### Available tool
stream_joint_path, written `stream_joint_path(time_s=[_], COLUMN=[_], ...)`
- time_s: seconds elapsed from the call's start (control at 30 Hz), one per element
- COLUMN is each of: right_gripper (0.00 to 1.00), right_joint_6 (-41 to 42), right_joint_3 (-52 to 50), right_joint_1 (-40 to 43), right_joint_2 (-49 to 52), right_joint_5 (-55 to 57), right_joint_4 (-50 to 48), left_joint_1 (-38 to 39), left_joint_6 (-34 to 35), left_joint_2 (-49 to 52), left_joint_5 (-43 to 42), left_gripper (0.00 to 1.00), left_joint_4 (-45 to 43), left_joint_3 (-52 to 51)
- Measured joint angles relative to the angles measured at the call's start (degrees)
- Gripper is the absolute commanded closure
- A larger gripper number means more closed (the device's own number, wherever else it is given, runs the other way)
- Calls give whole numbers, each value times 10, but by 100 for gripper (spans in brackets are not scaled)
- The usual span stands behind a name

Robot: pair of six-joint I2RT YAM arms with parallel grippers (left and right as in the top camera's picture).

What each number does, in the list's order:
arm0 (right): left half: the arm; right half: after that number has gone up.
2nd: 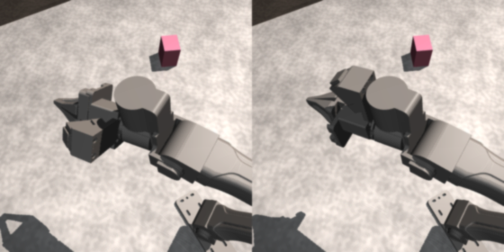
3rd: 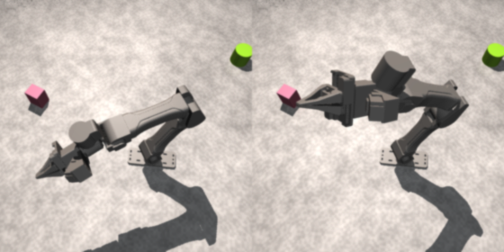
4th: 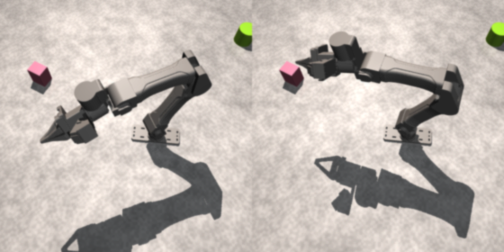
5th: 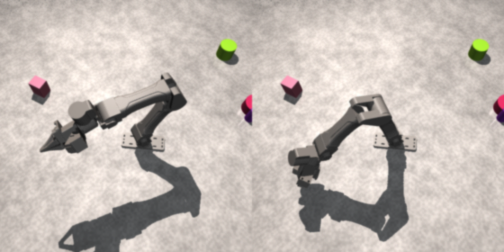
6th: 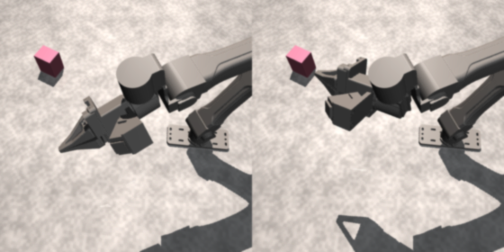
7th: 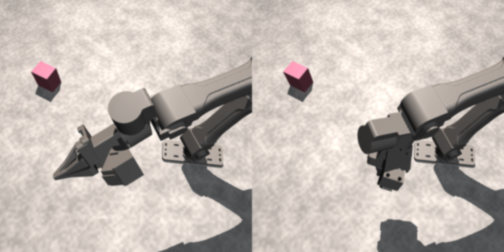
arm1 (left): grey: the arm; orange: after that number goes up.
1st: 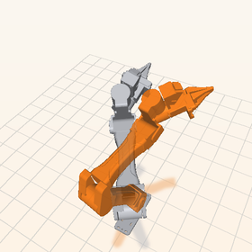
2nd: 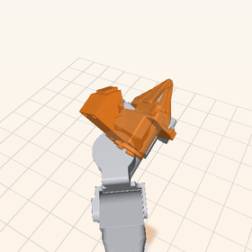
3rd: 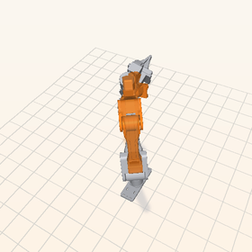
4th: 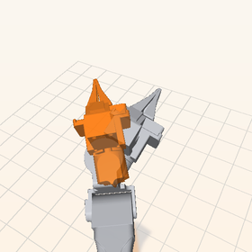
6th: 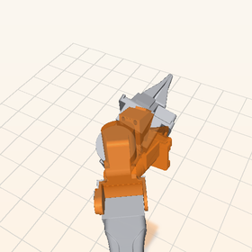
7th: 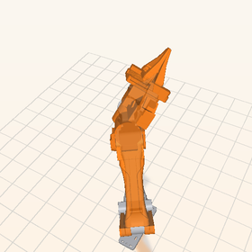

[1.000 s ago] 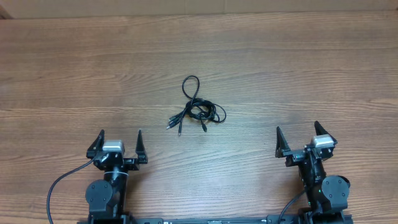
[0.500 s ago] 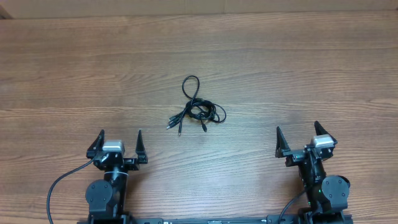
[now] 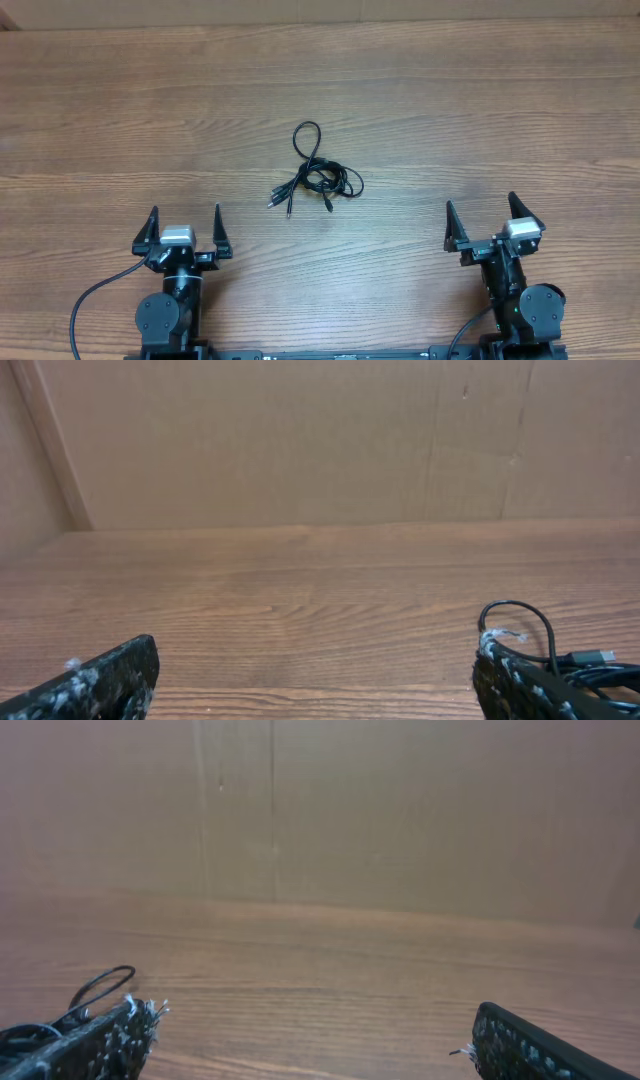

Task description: Untangle cables

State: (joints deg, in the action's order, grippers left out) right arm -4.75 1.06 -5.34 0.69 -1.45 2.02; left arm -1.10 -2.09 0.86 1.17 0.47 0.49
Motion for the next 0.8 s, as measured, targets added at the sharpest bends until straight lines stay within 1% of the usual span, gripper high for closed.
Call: stream_joint_path(time_s=[0.07, 0.23, 0.37, 0.5, 0.6, 0.7, 0.8], right_gripper=[0, 0, 0, 0, 0, 0, 0], right_joint_6=[1, 1, 23, 60, 76, 84, 89], right_joint_3=[0, 0, 0, 16, 54, 111, 176], right_joint_1=[0, 0, 0, 0, 0, 0, 0], right_joint_2=[0, 0, 0, 0, 0, 1, 8], right_joint_5=[0, -23, -44, -55, -61, -67, -71], right_joint_4=[-5, -11, -7, 23, 53, 95, 137], left_joint_1=[0, 0, 0, 0, 0, 0, 0], left_joint_6=[0, 1, 12, 22, 22, 21, 19], left_joint_2=[0, 0, 0, 7, 34, 83, 160], left_joint_5=[-5, -57, -82, -106, -120, -144, -179], left_gripper=[0, 0, 0, 0, 0, 0, 0], left_joint_4=[0, 3, 41, 97, 137, 173, 212], left_joint_3=[0, 3, 38, 112, 181, 249, 321])
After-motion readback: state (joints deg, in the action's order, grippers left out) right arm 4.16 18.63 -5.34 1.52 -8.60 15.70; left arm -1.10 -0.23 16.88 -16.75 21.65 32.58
